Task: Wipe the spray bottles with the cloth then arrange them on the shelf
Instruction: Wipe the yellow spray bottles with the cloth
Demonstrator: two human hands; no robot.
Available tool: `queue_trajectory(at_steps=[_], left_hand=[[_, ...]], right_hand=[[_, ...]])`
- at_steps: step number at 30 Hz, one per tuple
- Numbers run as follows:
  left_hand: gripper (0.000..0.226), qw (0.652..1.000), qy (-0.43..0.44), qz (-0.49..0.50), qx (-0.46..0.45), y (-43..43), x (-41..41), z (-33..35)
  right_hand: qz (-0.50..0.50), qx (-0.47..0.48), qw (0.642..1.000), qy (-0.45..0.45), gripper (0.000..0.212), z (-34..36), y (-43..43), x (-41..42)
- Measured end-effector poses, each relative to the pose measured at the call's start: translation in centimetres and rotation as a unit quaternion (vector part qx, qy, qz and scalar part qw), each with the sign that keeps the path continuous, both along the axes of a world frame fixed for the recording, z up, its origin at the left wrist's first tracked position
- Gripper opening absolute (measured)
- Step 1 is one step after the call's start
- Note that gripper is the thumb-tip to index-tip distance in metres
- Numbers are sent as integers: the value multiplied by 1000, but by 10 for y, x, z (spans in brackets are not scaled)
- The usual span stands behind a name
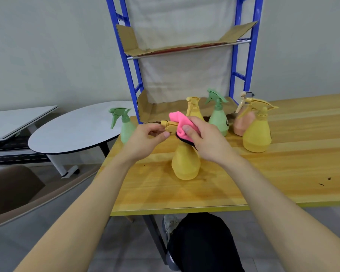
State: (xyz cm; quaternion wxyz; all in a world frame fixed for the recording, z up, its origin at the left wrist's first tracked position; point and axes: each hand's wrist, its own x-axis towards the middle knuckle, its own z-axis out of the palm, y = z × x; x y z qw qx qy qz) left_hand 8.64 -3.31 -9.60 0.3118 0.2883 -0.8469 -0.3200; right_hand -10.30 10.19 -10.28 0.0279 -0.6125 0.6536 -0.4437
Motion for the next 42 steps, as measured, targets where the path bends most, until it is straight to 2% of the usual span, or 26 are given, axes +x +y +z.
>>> queue_trajectory(at_steps=[4, 7, 11, 18, 22, 24, 26, 29, 32, 33, 35, 36, 37, 42], left_hand=[[15, 999, 4, -26, -26, 12, -17, -2], [16, 998, 9, -26, -58, 20, -26, -1], [14, 998, 27, -21, -55, 22, -29, -6], [15, 997, 45, -9, -57, 24, -26, -14], [18, 997, 60, 1, -56, 28, -27, -17], [20, 996, 71, 21, -55, 29, -28, -21], [19, 994, 87, 42, -52, 30, -30, -26], [19, 991, 111, 59, -48, 29, -44, -31], [21, 989, 123, 69, -49, 31, -70, -31], [21, 988, 128, 70, -48, 33, -81, -31], [20, 986, 139, 77, -43, 36, -103, -30], [19, 985, 147, 80, -38, 37, -114, -30], [19, 984, 154, 80, -31, 37, -125, -29], [21, 986, 140, 86, -24, 35, -173, -28]], right_hand=[[6, 16, 995, 100, 34, 15, -3, 2], [-43, 31, 990, 131, 27, 12, -7, -4], [-73, -11, 995, 63, 36, -7, -3, -13], [-71, -76, 991, -79, 25, -30, 18, -13], [-79, -111, 963, -231, 17, -41, 20, -16], [-118, -117, 951, -260, 12, -55, 24, -22], [-180, -104, 951, -228, 12, -69, 33, -31], [-273, -109, 941, -168, 30, -72, 51, -45], [-303, -101, 948, -22, 44, -70, 66, -63], [-291, -58, 954, 28, 46, -73, 71, -70], [-248, 94, 961, 83, 46, -85, 80, -82], [-216, 157, 959, 91, 45, -93, 84, -84], [-187, 181, 961, 92, 44, -101, 88, -85], [-155, 173, 972, 34, 44, -106, 90, -94]])
